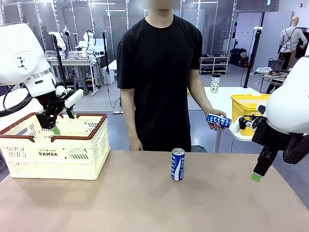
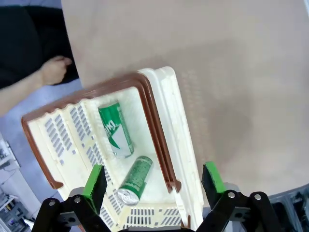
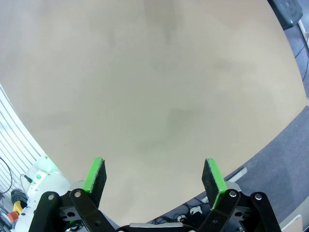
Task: Place the drinks into the Shopping basket.
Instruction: Pick up one drink and place it into the Shopping basket.
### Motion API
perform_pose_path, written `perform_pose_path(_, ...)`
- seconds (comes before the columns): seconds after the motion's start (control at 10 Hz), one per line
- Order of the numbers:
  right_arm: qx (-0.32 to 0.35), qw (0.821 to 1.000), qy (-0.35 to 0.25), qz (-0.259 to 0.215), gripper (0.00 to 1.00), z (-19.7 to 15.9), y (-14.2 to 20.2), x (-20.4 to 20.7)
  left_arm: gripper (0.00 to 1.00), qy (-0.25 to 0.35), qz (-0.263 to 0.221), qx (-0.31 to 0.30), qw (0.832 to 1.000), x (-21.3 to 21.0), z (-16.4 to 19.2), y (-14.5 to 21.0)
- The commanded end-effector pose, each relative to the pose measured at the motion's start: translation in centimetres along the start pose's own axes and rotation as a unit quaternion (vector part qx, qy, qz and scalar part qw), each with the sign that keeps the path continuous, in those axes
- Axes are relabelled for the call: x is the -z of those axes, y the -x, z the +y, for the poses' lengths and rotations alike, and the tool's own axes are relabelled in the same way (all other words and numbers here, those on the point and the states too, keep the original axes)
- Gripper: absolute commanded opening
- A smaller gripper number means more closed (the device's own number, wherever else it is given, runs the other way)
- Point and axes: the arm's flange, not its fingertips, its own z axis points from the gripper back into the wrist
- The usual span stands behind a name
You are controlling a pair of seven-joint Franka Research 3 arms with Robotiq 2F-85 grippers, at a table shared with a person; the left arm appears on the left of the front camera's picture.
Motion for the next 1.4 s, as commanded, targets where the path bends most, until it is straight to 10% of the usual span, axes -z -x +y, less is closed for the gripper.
perform_pose_path(0.0, 0.001, 1.0, -0.001, 0.001, 1.0, 0.0, 0.1, 0.0, 1.0, -0.014, 0.005, 0.023, 1.0, -1.0, 1.3, -4.3)
perform_pose_path(0.7, 0.001, 1.0, -0.001, 0.001, 1.0, 0.0, 0.1, 0.0, 1.0, 0.004, -0.041, 0.138, 0.99, 2.7, 11.6, -20.2)
perform_pose_path(1.3, 0.001, 1.0, -0.001, 0.001, 1.0, 0.0, 0.1, 0.0, 1.0, -0.003, -0.061, 0.145, 0.988, 4.7, 11.5, -21.7)
